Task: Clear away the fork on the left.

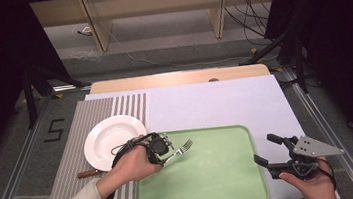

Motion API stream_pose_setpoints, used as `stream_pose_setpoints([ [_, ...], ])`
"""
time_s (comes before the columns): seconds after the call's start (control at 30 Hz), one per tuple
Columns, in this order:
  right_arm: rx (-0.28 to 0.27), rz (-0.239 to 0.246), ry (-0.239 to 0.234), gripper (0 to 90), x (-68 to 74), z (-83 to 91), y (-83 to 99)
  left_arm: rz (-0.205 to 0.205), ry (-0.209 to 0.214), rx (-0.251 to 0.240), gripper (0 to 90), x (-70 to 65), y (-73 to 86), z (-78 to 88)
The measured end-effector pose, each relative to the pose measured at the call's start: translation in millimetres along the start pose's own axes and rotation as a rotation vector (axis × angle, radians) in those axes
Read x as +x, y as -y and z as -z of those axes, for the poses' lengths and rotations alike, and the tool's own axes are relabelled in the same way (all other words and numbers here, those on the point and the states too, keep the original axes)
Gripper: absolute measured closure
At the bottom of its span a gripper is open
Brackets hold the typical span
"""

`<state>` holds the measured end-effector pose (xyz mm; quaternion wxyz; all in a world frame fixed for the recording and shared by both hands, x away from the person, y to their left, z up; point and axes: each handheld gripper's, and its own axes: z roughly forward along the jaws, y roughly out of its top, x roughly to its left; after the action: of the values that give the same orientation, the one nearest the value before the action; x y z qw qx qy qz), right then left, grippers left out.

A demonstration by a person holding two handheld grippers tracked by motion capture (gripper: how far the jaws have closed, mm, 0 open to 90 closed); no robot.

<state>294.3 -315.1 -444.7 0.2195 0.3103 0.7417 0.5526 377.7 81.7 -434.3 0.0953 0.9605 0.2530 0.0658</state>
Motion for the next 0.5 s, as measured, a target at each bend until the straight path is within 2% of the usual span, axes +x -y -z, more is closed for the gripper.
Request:
stream_pose_setpoints([
  [0.07,0.0,0.0,0.0,16.5,0.0,0.0,0.0,0.029,0.002,0.003,76.9,-0.1,1.3,1.0],
  [0.27,0.0,0.001,0.0,16.5,0.2,0.0,0.0,0.074,-0.001,0.008,76.9,0.4,4.3,1.7],
  [0.37,0.0,0.0,0.0,16.5,0.1,-0.2,0.0,0.115,-0.001,0.01,76.9,-0.2,6.1,2.0],
  [0.5,0.002,0.001,0.0,16.4,0.4,-0.2,-0.1,0.126,-0.002,0.01,76.9,-1.9,8.3,2.6],
])
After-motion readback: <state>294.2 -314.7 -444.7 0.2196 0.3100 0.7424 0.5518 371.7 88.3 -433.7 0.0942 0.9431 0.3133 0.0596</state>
